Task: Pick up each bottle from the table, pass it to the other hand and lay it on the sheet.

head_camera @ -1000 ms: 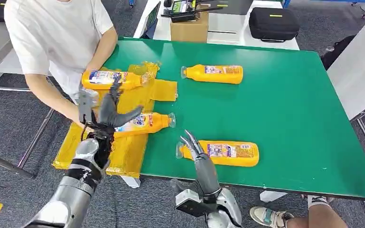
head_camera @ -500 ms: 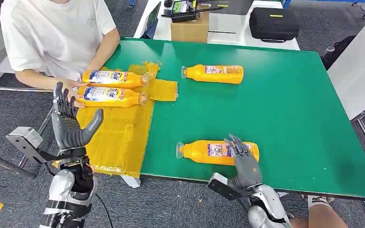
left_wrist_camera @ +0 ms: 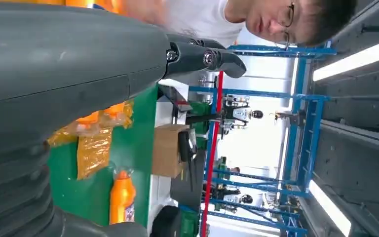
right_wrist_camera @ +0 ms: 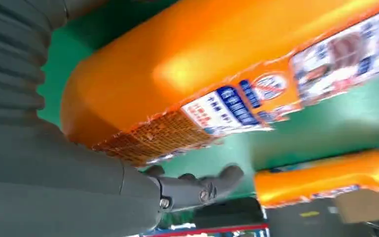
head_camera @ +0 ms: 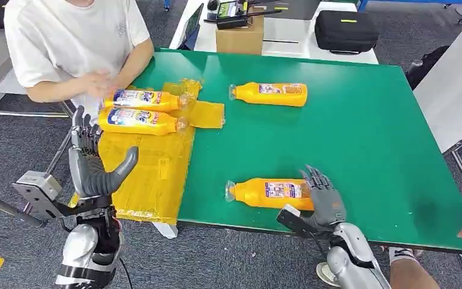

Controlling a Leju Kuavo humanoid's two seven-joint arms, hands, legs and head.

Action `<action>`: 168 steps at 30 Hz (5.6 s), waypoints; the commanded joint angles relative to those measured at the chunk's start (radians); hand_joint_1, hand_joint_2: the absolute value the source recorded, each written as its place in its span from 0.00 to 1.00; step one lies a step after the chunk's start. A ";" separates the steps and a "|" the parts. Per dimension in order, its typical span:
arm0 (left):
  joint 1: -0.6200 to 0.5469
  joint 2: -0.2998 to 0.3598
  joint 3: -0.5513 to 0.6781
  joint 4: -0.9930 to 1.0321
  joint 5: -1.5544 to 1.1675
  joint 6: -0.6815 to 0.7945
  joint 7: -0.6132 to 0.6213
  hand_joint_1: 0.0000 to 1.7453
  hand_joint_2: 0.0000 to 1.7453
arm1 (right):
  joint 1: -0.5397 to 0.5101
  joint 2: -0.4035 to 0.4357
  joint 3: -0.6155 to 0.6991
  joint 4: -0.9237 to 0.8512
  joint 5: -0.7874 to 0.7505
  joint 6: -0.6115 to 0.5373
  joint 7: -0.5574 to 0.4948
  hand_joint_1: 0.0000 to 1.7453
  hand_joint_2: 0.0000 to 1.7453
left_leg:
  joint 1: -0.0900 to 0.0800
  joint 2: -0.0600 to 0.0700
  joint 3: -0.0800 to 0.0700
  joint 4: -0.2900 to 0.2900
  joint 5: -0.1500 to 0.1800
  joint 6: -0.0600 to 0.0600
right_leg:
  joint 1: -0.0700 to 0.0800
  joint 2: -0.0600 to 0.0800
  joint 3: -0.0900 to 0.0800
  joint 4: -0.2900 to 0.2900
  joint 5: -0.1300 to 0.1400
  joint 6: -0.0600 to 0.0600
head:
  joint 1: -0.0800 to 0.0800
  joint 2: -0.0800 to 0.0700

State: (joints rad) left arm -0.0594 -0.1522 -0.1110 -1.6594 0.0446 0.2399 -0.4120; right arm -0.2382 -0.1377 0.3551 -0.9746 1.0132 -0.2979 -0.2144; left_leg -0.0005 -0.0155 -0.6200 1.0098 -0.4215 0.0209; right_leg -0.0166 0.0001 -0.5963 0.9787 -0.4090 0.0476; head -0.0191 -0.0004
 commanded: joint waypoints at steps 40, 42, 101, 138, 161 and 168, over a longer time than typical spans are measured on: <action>-0.151 0.035 -0.064 0.216 0.078 -0.088 -0.003 0.00 1.00 | -0.320 0.009 0.206 0.542 -0.122 0.197 -0.255 1.00 1.00 | 0.001 0.007 0.013 -0.001 0.000 -0.001 | 0.001 0.003 0.010 -0.002 0.001 0.000 | 0.000 0.000; -0.143 0.038 -0.063 0.207 0.077 -0.089 -0.009 0.00 1.00 | -0.280 0.002 0.182 0.511 -0.152 0.147 -0.284 1.00 1.00 | 0.001 0.006 0.014 -0.001 0.000 -0.001 | 0.002 0.002 0.011 -0.002 0.001 -0.001 | 0.000 0.000; 0.157 0.001 -0.320 0.091 0.134 -0.538 -0.105 0.00 1.00 | 0.174 0.330 0.122 -0.207 -0.617 0.063 -0.484 1.00 1.00 | 0.002 0.007 0.007 -0.001 -0.004 -0.002 | 0.002 0.006 0.005 -0.002 -0.001 -0.002 | 0.000 0.000; 0.120 -0.008 -0.311 0.091 0.141 -0.581 -0.105 1.00 1.00 | 0.134 0.339 0.285 -0.103 -0.572 0.071 -0.447 0.00 1.00 | 0.002 0.006 0.006 -0.002 -0.003 -0.002 | 0.002 0.004 0.004 -0.001 -0.002 -0.002 | 0.000 0.000; -0.028 0.184 0.120 0.190 -0.389 -0.244 -0.082 1.00 1.00 | 0.304 0.215 0.114 -0.311 -0.451 -0.214 -0.468 0.00 0.00 | 0.002 0.005 0.005 -0.002 -0.002 -0.003 | 0.002 0.004 0.003 -0.001 -0.001 -0.002 | 0.000 0.000; -0.148 0.280 0.059 0.435 -0.824 -0.094 0.059 1.00 1.00 | 0.343 0.204 0.119 -0.399 -0.531 -0.166 -0.484 0.00 0.00 | 0.003 0.003 0.007 -0.002 -0.003 -0.003 | 0.003 0.001 0.005 -0.001 -0.002 -0.003 | 0.000 0.000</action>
State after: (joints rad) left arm -0.0584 0.0184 -0.0340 -1.5219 -0.4963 0.0651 -0.4538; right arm 0.0716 0.1133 0.4872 -1.2851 0.5406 -0.5158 -0.6912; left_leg 0.0014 -0.0100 -0.6197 1.0092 -0.4228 0.0196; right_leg -0.0149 0.0056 -0.5991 0.9788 -0.4087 0.0480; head -0.0191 0.0000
